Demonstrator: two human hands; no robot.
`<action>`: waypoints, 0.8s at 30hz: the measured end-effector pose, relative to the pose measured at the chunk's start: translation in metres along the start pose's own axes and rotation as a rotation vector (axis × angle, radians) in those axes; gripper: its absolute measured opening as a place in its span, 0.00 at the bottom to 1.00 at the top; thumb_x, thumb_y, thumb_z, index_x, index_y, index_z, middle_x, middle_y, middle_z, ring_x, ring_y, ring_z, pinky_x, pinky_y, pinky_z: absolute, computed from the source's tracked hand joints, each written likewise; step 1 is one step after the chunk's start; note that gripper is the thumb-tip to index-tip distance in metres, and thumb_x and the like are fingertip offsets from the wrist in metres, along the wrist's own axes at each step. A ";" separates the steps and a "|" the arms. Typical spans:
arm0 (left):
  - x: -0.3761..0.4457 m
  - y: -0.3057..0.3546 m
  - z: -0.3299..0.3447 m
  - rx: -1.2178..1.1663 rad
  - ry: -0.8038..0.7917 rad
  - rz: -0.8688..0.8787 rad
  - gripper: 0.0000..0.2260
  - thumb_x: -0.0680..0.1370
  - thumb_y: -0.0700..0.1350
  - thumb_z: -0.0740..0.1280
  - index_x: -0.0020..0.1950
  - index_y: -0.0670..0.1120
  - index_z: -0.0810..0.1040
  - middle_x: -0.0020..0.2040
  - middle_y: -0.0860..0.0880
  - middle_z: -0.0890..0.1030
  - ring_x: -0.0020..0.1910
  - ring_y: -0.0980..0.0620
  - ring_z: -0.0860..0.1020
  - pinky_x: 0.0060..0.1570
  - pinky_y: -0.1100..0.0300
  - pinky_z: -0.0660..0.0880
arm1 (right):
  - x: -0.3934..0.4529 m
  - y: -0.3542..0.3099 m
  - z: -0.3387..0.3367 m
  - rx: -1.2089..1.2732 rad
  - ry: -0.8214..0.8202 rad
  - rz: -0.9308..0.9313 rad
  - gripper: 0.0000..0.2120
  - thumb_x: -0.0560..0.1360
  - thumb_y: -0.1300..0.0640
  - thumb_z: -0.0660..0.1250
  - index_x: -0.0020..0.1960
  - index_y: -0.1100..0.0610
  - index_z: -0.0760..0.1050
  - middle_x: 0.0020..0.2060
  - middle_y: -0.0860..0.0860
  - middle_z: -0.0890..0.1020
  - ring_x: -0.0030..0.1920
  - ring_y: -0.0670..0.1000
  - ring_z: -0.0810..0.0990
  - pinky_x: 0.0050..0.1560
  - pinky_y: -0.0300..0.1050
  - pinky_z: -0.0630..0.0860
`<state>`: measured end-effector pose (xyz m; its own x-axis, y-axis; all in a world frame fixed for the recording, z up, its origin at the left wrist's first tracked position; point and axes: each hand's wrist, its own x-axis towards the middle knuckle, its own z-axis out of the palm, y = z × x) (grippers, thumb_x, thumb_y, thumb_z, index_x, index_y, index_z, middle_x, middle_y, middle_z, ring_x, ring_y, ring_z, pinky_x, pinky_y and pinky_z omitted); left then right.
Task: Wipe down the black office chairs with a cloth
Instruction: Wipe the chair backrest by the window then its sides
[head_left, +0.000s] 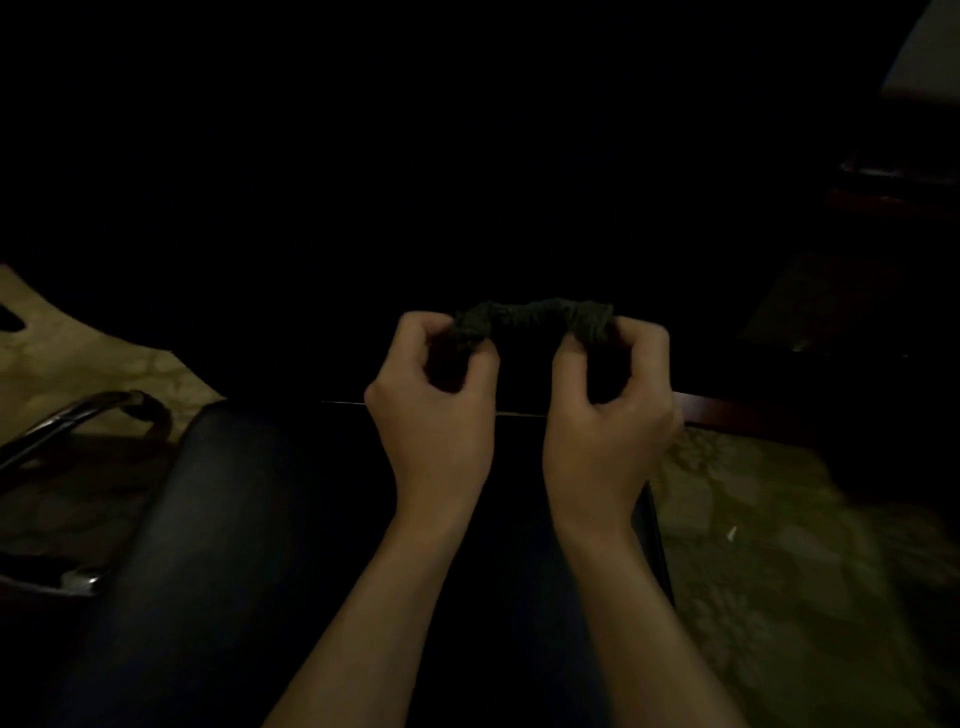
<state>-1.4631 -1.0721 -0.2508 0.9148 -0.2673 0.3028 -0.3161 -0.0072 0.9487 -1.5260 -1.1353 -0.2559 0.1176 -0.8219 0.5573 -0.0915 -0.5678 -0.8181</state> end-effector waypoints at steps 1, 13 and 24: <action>0.000 0.000 0.001 -0.002 0.015 -0.037 0.06 0.75 0.38 0.70 0.44 0.48 0.76 0.38 0.53 0.80 0.37 0.60 0.79 0.37 0.71 0.71 | -0.001 0.000 0.002 -0.004 -0.003 0.019 0.04 0.76 0.63 0.68 0.50 0.60 0.76 0.40 0.48 0.79 0.41 0.45 0.79 0.42 0.32 0.73; -0.015 0.014 0.028 -0.074 0.018 -0.131 0.09 0.74 0.35 0.70 0.44 0.49 0.76 0.38 0.54 0.81 0.38 0.60 0.79 0.37 0.71 0.73 | 0.004 0.012 -0.020 -0.058 0.037 0.022 0.07 0.76 0.56 0.68 0.50 0.60 0.77 0.41 0.49 0.81 0.41 0.46 0.81 0.39 0.38 0.76; -0.011 0.000 0.022 -0.086 -0.039 -0.010 0.08 0.76 0.36 0.68 0.45 0.50 0.76 0.39 0.56 0.80 0.40 0.60 0.79 0.38 0.70 0.73 | 0.001 0.019 -0.017 0.022 0.016 -0.001 0.07 0.75 0.57 0.67 0.51 0.59 0.77 0.40 0.48 0.80 0.41 0.46 0.80 0.39 0.42 0.77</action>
<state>-1.4788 -1.0899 -0.2560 0.9066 -0.3053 0.2913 -0.2828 0.0726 0.9564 -1.5447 -1.1479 -0.2684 0.1021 -0.8222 0.5600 -0.0701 -0.5675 -0.8204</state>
